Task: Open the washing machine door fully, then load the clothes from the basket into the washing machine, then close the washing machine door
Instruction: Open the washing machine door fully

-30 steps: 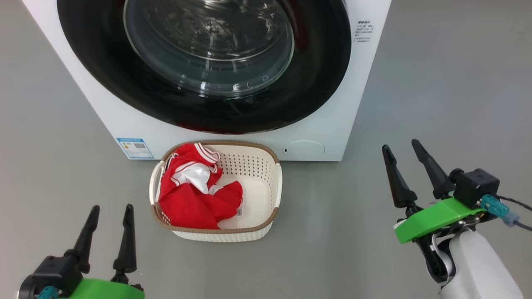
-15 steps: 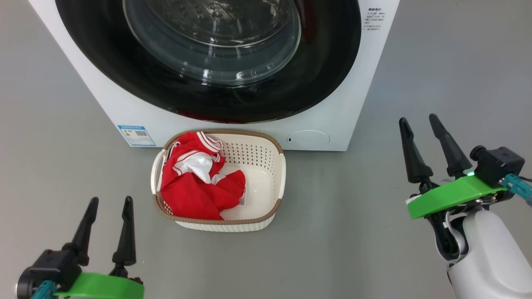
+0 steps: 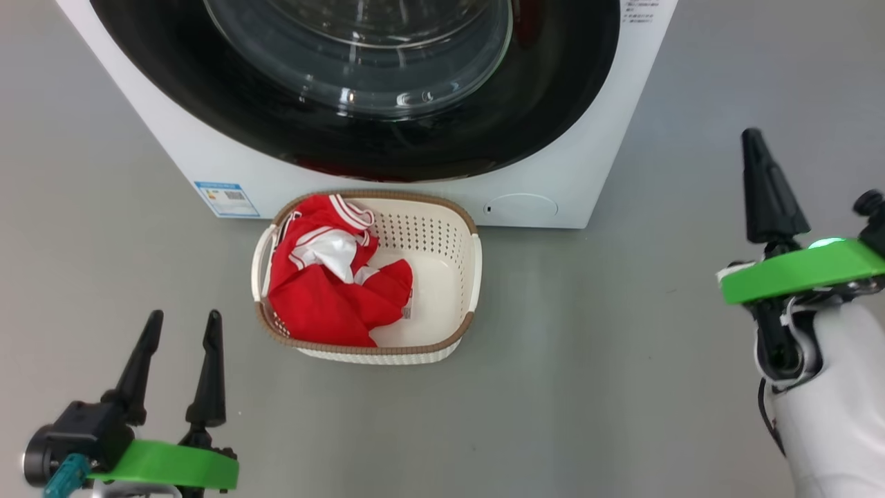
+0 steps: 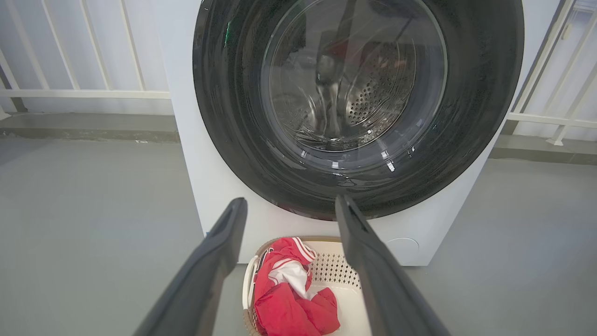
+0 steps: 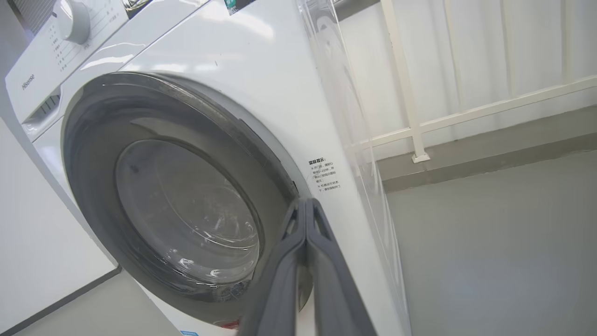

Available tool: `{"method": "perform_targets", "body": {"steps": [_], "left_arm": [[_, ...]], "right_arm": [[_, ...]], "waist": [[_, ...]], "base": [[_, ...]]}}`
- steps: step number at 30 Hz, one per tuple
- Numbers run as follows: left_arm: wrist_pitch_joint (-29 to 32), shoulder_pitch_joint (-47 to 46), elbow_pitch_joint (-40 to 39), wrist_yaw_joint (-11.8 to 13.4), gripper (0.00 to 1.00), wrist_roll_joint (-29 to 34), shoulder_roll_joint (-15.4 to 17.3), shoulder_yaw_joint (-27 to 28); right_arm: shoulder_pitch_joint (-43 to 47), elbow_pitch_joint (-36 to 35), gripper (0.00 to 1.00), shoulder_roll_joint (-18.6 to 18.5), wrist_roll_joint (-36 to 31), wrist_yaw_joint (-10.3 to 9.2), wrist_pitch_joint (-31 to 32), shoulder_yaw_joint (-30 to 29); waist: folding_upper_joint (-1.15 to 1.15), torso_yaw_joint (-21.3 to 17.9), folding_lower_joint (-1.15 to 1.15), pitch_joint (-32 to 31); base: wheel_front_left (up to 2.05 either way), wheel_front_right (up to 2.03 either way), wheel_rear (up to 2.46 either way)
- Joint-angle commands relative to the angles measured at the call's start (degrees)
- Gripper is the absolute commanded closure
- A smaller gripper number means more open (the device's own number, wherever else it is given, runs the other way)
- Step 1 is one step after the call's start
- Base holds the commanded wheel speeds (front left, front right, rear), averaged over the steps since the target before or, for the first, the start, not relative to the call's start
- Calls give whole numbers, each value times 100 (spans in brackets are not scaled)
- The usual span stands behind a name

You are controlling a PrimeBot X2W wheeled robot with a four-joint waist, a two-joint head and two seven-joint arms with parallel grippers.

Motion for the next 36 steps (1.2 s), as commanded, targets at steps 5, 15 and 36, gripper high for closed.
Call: {"method": "perform_targets", "body": {"steps": [5,15,36], "left_arm": [[-70,-288,-200,-18,0,2,170,150],[-70,-365,-253,-18,0,-19,200,126],[-70,-670,-342,-18,0,-82,209,146]], "right_arm": [[-451,43,100,-220,851,9,-43,88],[-1133,484,100,-628,2526,9,155,352],[-2682,1416,100,-1028,4860,9,1734,644]], "waist": [[0,78,0,172],[0,152,0,375],[0,314,0,987]], "base": [[0,0,0],[0,0,0],[0,0,0]]}}
